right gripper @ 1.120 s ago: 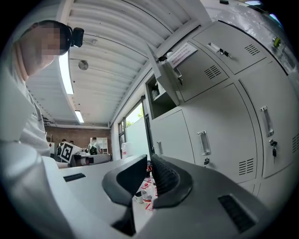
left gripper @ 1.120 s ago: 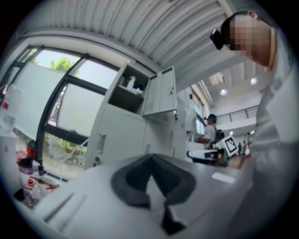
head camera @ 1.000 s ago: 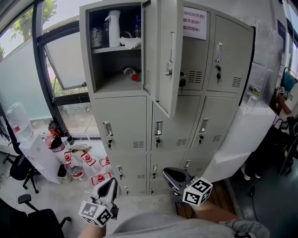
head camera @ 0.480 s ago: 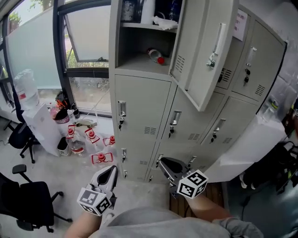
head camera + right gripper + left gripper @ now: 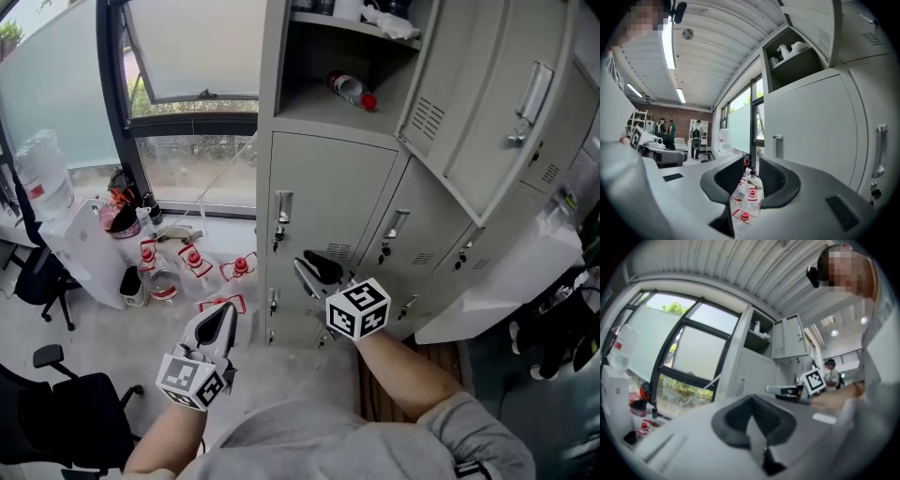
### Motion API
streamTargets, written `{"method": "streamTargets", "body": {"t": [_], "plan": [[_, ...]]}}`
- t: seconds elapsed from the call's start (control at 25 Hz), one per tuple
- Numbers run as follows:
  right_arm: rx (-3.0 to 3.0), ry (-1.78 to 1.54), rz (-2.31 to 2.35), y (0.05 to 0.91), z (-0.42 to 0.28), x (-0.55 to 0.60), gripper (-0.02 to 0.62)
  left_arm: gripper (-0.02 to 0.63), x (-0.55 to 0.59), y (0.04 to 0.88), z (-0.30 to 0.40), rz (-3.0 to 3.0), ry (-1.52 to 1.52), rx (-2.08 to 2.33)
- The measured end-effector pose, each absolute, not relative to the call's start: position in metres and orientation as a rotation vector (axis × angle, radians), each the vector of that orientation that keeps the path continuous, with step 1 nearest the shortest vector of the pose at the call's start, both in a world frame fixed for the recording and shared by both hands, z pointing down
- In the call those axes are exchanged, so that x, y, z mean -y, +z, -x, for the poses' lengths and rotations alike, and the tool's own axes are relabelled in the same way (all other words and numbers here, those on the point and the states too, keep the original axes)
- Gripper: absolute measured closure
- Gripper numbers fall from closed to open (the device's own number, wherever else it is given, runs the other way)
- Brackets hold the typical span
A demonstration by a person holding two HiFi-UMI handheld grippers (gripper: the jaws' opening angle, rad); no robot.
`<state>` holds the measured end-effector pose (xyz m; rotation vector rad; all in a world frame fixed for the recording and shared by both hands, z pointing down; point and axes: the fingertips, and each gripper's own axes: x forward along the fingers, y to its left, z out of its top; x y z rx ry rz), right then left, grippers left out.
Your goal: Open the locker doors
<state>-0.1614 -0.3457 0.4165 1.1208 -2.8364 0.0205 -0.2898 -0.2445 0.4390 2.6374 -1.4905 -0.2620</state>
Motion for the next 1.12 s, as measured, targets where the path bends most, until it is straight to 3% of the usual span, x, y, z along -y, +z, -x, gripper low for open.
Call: {"method": "streamTargets", "body": {"t": [0.32,1.12], "plan": [[2.638,0.036,-1.463,0.42,0.206,0.451,0.466,0.601,0.293,0.444,0.343,-2.719,-0.21,1.328],[2.482,0.127,-1.731,0.425,0.221,0.503,0.449,0.601,0.32,0.471,0.406,-2.698,-0.213,1.171]]}}
